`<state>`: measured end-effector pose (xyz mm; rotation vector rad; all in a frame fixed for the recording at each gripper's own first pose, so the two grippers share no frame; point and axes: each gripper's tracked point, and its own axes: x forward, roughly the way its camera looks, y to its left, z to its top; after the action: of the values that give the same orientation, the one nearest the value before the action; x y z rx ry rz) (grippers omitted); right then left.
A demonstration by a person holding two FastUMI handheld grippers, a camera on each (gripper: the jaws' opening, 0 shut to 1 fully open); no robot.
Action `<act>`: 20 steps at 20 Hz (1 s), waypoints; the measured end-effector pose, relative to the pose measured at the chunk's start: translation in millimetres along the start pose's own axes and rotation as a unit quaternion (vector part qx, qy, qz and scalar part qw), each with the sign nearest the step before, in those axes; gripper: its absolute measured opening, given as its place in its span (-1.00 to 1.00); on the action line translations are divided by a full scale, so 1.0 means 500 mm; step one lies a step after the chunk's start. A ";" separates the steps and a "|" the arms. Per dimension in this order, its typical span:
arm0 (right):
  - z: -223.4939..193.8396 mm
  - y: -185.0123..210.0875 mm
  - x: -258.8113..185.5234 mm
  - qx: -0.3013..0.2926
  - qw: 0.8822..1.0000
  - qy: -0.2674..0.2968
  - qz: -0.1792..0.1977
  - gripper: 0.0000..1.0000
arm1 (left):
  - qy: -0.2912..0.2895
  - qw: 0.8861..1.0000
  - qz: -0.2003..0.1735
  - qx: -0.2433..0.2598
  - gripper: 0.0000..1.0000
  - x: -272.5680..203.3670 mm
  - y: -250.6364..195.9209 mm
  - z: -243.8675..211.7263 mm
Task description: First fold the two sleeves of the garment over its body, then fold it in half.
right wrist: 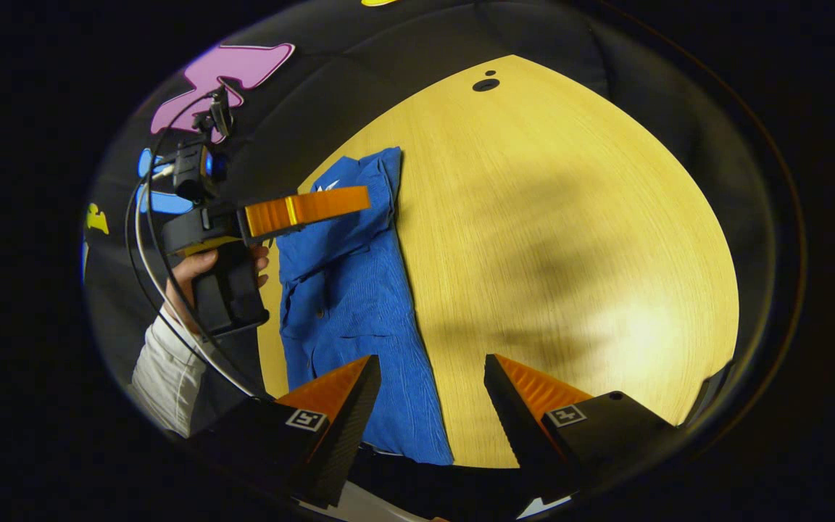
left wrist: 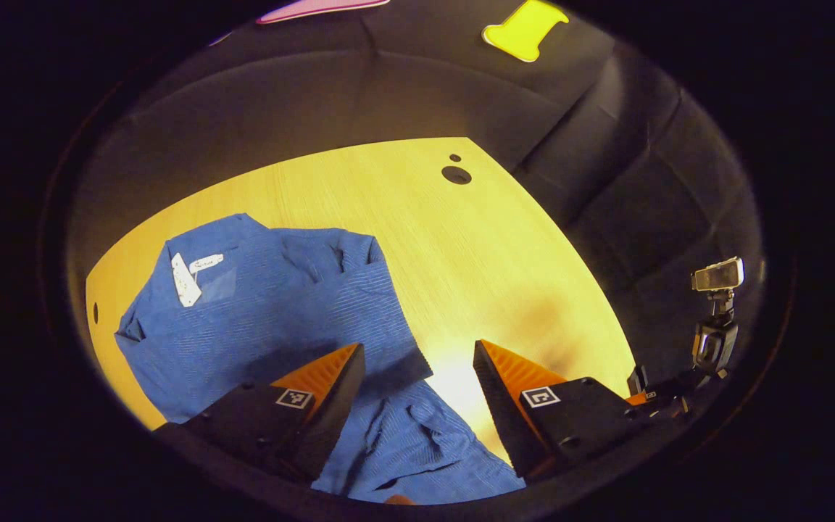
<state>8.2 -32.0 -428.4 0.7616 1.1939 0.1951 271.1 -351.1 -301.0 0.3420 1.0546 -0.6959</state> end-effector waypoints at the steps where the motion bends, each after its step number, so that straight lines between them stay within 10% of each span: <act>1: -0.006 0.005 -0.001 -0.010 1.000 0.002 -0.001 0.87 | -0.004 1.000 0.005 -0.010 0.72 -0.031 0.006 -0.015; 10: -0.117 0.074 -0.015 -0.092 0.995 0.005 -0.049 0.90 | 0.031 0.985 0.111 -0.129 0.72 -0.324 0.240 -0.446; 20: -0.305 0.059 0.062 -0.107 0.980 0.100 -0.132 0.99 | 0.150 0.949 0.120 -0.251 0.70 -0.330 0.368 -0.852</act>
<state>-108.3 71.5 -457.5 0.3962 1.4255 0.1793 55.5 86.8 -367.0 0.1295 1.4085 -0.1410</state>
